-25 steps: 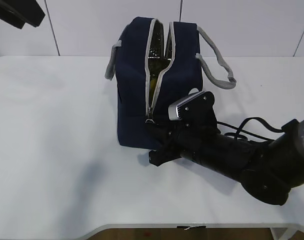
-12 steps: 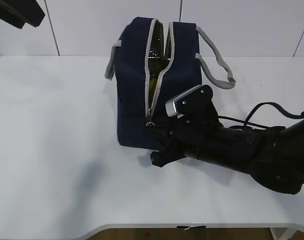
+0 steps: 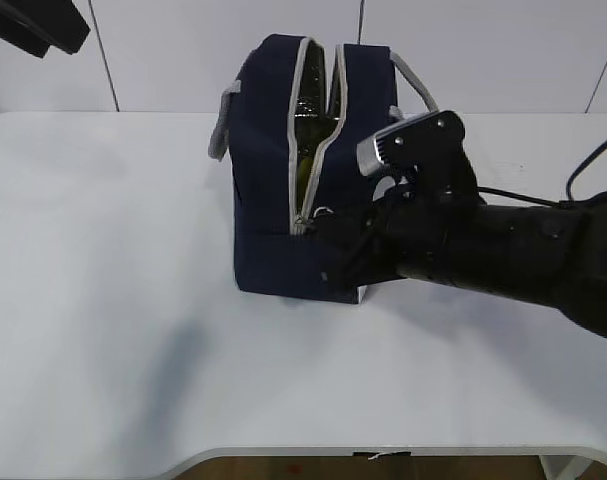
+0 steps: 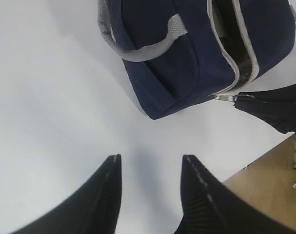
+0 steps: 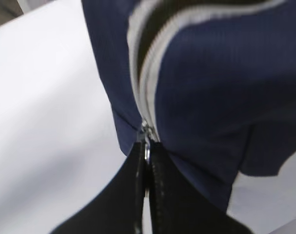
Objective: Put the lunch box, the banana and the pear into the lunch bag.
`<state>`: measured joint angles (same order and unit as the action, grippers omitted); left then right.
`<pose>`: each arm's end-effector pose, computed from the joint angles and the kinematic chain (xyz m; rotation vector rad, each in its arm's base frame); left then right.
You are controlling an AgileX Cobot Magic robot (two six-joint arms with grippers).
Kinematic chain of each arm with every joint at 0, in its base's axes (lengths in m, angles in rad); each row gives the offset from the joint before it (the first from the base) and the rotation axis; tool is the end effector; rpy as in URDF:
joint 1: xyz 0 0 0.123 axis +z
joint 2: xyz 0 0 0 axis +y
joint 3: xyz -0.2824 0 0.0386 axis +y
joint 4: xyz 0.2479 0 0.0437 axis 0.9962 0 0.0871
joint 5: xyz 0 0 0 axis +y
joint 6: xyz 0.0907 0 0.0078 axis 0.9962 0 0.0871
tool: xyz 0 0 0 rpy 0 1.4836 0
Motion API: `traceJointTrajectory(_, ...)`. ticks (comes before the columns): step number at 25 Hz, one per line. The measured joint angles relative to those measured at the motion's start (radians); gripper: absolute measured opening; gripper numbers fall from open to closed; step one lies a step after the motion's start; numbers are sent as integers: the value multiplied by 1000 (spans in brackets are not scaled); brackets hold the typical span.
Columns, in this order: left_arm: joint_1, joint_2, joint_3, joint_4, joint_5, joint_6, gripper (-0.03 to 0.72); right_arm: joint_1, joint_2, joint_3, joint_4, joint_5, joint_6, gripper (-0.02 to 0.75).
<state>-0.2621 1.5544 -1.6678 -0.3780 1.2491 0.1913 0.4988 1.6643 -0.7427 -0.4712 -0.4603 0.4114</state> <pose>0.3002 -0.1136 0.4045 0.5514 2.5286 -0.5356 0.2818 0.1744 0.1932 -0.6418 1.9117 0.5111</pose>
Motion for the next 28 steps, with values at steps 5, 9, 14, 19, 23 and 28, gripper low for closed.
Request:
traceJointTrajectory(5,0,0,0,0,0,0,308,0,-77,2,-158,26,175,6)
traceJointTrajectory(9,0,0,0,0,0,0,308,0,-117,4,-230,56,264,6)
traceJointTrajectory(14,0,0,0,0,0,0,308,0,-158,6,-317,78,363,6)
traceJointTrajectory(19,0,0,0,0,0,0,308,0,-164,-51,-550,85,572,6)
traceJointTrajectory(23,-6,0,0,0,0,0,308,0,-165,-124,-750,105,736,6)
traceJointTrajectory(28,-8,0,6,0,0,0,308,0,-165,-199,-945,136,887,6)
